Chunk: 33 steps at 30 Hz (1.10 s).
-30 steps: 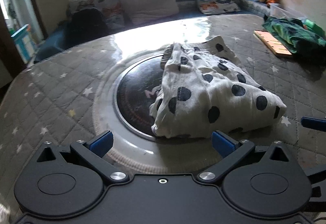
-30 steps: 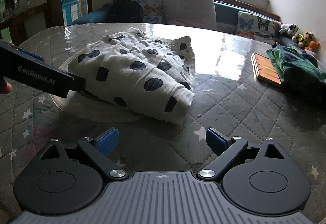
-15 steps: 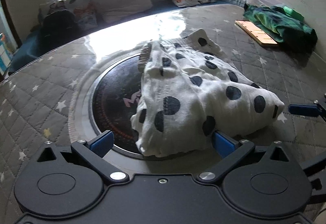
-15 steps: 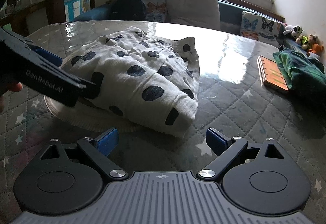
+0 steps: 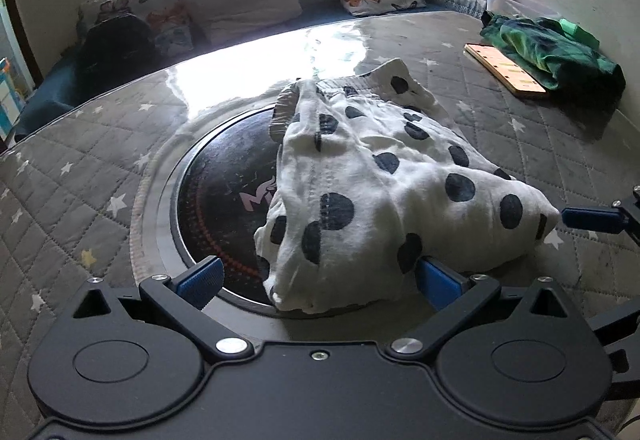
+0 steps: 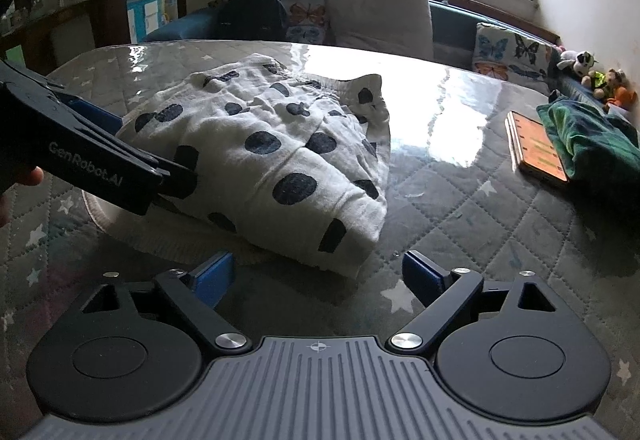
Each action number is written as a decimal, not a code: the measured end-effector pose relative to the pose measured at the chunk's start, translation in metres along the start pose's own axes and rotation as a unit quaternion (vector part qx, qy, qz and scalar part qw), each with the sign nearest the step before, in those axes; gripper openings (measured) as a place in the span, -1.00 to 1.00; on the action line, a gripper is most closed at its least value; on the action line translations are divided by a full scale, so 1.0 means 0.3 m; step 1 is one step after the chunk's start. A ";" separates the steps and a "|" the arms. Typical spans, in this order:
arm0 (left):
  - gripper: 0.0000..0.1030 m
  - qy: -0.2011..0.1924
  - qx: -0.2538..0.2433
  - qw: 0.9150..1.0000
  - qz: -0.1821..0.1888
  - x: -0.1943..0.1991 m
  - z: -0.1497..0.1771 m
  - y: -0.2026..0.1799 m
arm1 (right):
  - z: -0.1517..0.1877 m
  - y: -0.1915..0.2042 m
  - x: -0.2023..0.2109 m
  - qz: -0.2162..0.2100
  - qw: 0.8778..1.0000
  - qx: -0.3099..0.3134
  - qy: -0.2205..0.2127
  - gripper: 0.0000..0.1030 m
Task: Fold clothes
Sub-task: 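Move both grippers toward the edge of the polka-dot cloth, then close the right gripper on the cloth edge while the left gripper grasps it too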
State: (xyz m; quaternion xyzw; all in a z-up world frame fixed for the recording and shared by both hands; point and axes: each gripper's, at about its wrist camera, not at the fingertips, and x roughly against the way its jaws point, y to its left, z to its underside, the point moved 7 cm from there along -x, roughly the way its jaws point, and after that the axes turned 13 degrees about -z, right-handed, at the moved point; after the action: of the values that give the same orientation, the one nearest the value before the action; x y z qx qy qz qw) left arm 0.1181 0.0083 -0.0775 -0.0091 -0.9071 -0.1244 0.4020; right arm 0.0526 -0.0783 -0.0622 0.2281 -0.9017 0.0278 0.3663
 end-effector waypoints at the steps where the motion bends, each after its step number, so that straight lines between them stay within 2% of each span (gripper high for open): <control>1: 0.95 0.002 0.000 1.000 0.002 -0.003 0.002 0.001 | -0.001 0.004 0.000 -0.003 1.000 0.001 0.000 0.70; 2: 0.89 0.005 0.001 1.000 0.005 -0.005 0.005 0.000 | -0.002 0.008 0.000 -0.004 1.000 0.003 0.000 0.69; 11: 0.88 0.005 -0.008 1.000 0.017 -0.001 0.004 -0.029 | -0.020 0.017 -0.025 -0.023 1.000 0.007 0.008 0.45; 18: 0.85 0.009 -0.010 0.999 0.029 -0.004 0.006 -0.063 | -0.018 -0.003 -0.047 -0.027 0.999 -0.002 0.019 0.15; 23: 0.85 0.013 -0.004 0.999 0.049 -0.001 0.003 -0.091 | -0.018 -0.031 -0.047 -0.016 1.000 -0.011 0.017 0.13; 30: 0.85 0.007 -0.010 0.999 0.050 0.006 0.000 -0.126 | -0.017 -0.046 -0.028 -0.005 1.000 -0.014 0.013 0.13; 33: 0.85 0.000 -0.014 0.999 0.040 0.019 -0.003 -0.113 | -0.021 -0.036 -0.016 -0.005 1.000 -0.007 0.009 0.13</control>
State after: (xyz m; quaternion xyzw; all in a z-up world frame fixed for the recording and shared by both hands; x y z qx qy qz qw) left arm 0.1110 -0.0251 -0.0802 -0.0505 -0.9041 -0.1208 0.4067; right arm 0.0644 -0.0846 -0.0621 0.2299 -0.8974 0.0217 0.3758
